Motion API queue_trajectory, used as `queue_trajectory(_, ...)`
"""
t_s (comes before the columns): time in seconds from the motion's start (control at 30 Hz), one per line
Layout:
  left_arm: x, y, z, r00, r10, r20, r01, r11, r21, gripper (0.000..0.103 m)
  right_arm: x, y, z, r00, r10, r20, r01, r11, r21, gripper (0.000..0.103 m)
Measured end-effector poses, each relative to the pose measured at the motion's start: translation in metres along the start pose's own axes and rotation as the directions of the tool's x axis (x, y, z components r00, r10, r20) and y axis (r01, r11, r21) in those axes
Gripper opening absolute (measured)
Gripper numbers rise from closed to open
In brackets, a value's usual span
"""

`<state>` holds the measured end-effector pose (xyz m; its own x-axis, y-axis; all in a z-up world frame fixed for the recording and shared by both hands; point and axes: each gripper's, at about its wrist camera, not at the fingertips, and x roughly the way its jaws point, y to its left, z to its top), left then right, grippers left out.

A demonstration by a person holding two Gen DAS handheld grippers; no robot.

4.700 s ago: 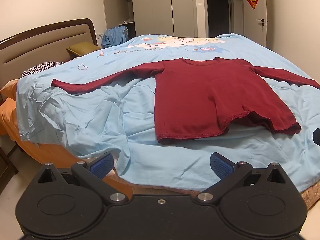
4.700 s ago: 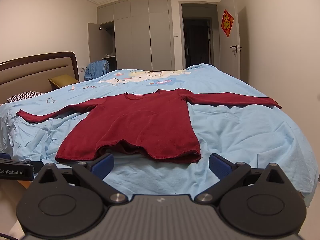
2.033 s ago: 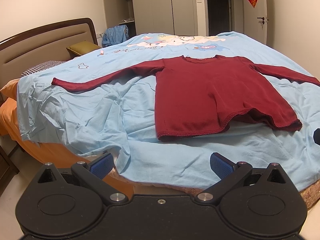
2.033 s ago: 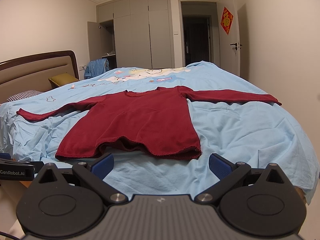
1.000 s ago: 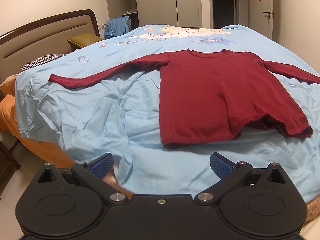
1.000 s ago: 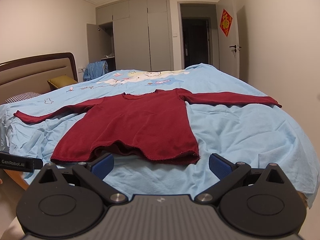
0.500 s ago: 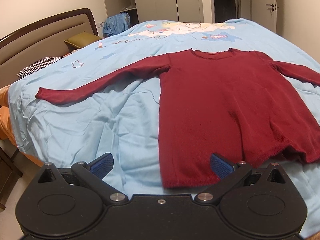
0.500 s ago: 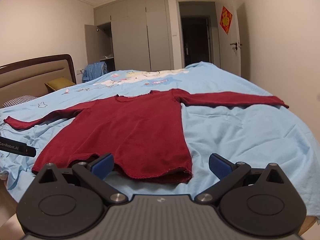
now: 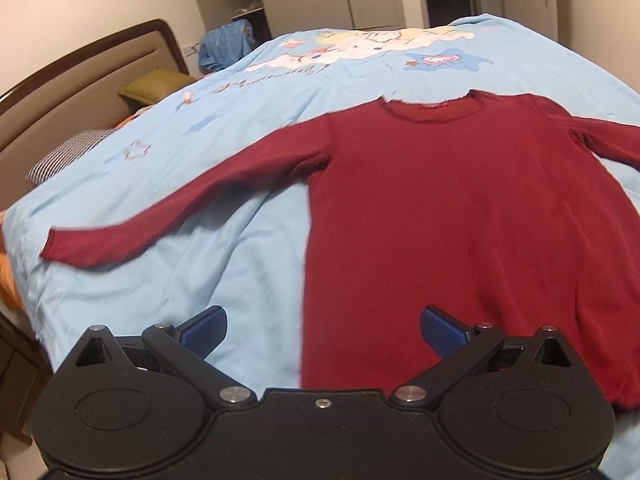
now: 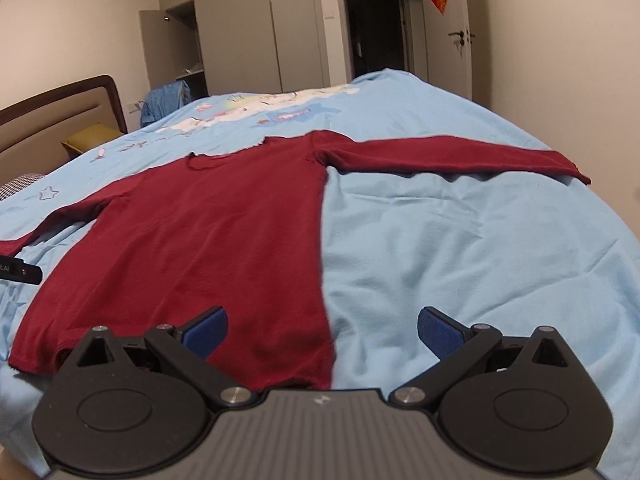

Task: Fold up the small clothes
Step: 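Move the right tool to the sweater's sleeve cuff while the left tool approaches the body, then grasp the sleeve cuff with the right gripper and lift it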

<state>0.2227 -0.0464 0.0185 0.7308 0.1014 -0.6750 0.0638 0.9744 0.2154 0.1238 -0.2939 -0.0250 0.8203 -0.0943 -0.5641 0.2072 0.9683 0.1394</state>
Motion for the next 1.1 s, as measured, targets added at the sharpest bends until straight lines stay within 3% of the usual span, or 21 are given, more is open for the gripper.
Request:
queue_trajectory(0.2, 0.025, -0.043, 0.044, 0.997, -0.059, 0.041, 0.058, 0.997, 0.045, 0.103, 0.025, -0.049, 0.038, 0.999, -0.025, 0.034, 0.023, 0.998, 0.066, 0.103)
queue_trajectory(0.37, 0.052, -0.098, 0.079, 0.988, -0.145, 0.059, 0.14, 0.987, 0.074, 0.103, 0.048, -0.112, 0.076, 0.99, -0.108, 0.095, 0.092, 0.983, 0.162, 0.103)
queue_trajectory(0.63, 0.088, -0.171, 0.105, 0.969, -0.242, 0.054, 0.237, 0.968, 0.084, 0.103, 0.097, -0.226, 0.119, 0.972, -0.195, 0.132, 0.123, 0.898, 0.421, 0.1)
queue_trajectory(0.8, 0.101, -0.191, 0.11, 0.968, -0.248, 0.029, 0.244, 0.965, 0.09, 0.103, 0.132, -0.275, 0.131, 0.966, -0.228, 0.121, 0.12, 0.812, 0.572, 0.09)
queue_trajectory(1.0, 0.106, -0.19, 0.119, 0.97, -0.241, 0.017, 0.238, 0.967, 0.091, 0.103, 0.161, -0.314, 0.129, 0.955, -0.286, 0.079, 0.149, 0.693, 0.706, 0.061)
queue_trajectory(1.1, 0.109, -0.188, 0.124, 0.97, -0.242, 0.01, 0.24, 0.967, 0.085, 0.103, 0.169, -0.324, 0.13, 0.946, -0.314, 0.077, 0.159, 0.661, 0.734, 0.049)
